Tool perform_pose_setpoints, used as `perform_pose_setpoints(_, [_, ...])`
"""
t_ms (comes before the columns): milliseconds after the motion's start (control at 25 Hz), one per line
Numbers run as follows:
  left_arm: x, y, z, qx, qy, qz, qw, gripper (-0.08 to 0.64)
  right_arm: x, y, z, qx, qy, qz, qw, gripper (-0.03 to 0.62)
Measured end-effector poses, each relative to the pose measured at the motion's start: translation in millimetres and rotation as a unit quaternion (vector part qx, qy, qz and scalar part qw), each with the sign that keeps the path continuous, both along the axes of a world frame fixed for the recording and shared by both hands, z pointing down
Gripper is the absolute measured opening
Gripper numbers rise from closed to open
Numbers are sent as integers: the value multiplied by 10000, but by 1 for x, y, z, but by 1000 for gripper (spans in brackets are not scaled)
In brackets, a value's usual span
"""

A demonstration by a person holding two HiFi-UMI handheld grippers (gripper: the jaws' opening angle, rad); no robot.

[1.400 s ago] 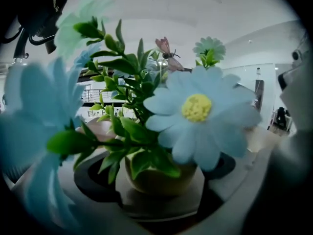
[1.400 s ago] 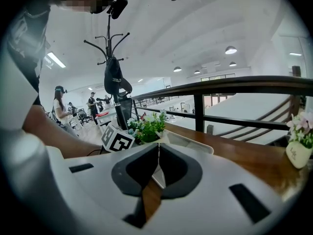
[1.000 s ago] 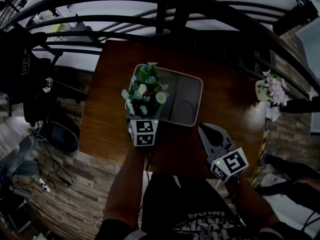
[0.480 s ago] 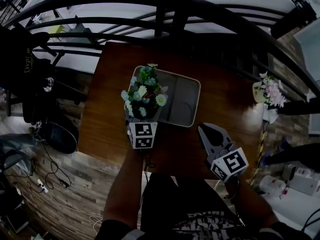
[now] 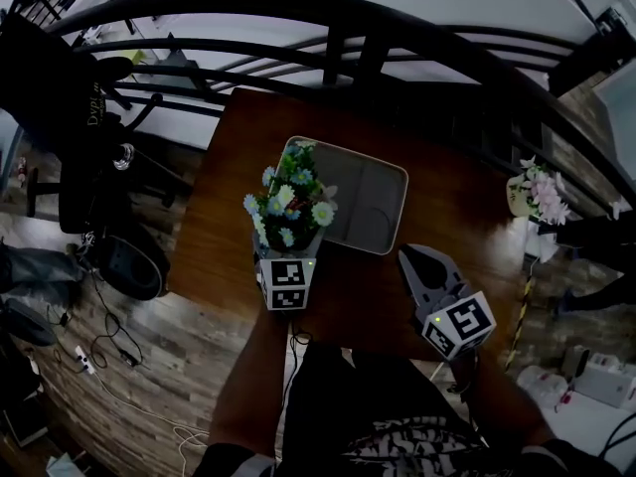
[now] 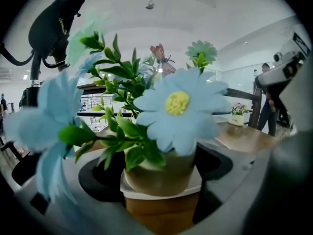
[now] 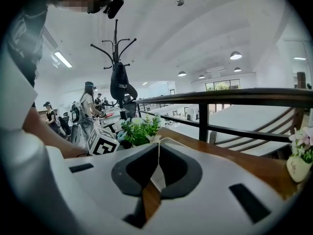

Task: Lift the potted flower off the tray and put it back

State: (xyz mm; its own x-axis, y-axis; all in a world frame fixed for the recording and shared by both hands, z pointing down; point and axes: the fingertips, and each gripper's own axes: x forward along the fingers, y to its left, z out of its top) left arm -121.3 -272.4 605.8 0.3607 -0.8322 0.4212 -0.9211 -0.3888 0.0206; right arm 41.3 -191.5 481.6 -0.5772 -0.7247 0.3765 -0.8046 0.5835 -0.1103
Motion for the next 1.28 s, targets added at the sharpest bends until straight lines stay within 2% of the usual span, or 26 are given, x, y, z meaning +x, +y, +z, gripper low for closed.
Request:
perform_pose_setpoints(520, [-43,82,7,-171,-49,-536,9984,465,-23,2,-22,91,-53,-418,9991,-2])
perform_pose_setpoints(920, [-38,120,34,-250,47,-698,9972,465,-20,10,-17,62,-53,-654,9978,-2])
perform_pose_setpoints(1280, [-36,125,62,-312,94,-776,9964,465,-30,12,-16,51,-48,-756,9971,-2])
